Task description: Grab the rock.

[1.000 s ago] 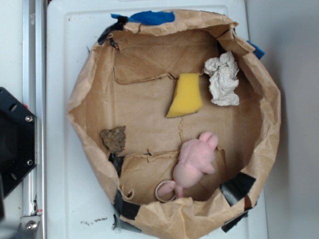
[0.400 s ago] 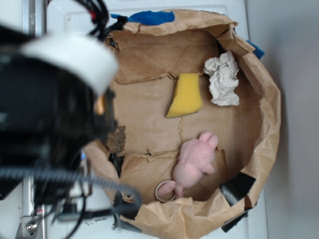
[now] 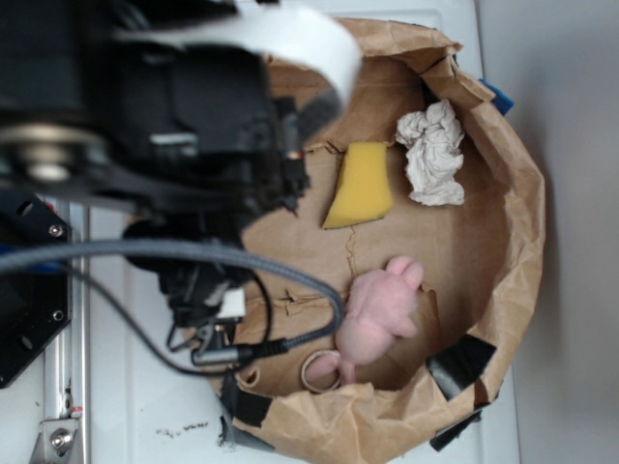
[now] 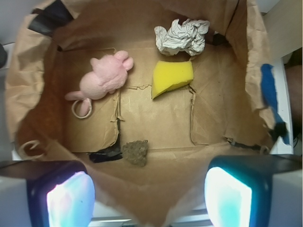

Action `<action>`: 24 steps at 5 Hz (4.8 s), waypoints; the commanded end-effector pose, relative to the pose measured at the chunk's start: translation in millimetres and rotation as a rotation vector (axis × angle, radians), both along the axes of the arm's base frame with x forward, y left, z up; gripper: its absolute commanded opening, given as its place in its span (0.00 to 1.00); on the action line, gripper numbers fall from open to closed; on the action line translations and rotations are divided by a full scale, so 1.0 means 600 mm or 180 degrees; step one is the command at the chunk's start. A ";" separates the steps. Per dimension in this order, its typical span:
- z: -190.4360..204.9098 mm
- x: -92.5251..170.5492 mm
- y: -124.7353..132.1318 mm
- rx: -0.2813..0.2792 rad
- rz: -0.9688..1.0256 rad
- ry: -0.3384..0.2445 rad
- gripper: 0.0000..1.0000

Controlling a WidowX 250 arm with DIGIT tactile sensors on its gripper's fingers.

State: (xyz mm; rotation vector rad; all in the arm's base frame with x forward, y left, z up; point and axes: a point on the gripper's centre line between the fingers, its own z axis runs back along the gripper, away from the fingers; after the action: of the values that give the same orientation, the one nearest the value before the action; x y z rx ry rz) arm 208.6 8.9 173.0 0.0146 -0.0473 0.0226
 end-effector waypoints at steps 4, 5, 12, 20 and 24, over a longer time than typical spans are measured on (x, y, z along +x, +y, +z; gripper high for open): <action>-0.018 0.023 0.015 -0.0008 -0.0005 0.0016 1.00; -0.071 0.032 0.011 0.0035 -0.0070 0.0024 1.00; -0.131 0.020 -0.047 -0.0217 0.0596 0.0361 1.00; -0.220 -0.009 -0.061 -0.0082 -0.0049 0.0217 1.00; -0.262 -0.009 -0.045 0.0212 -0.0102 0.0253 1.00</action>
State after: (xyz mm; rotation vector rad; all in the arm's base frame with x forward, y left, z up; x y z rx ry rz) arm 203.0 -17.0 18.7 0.0711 0.0347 -0.0065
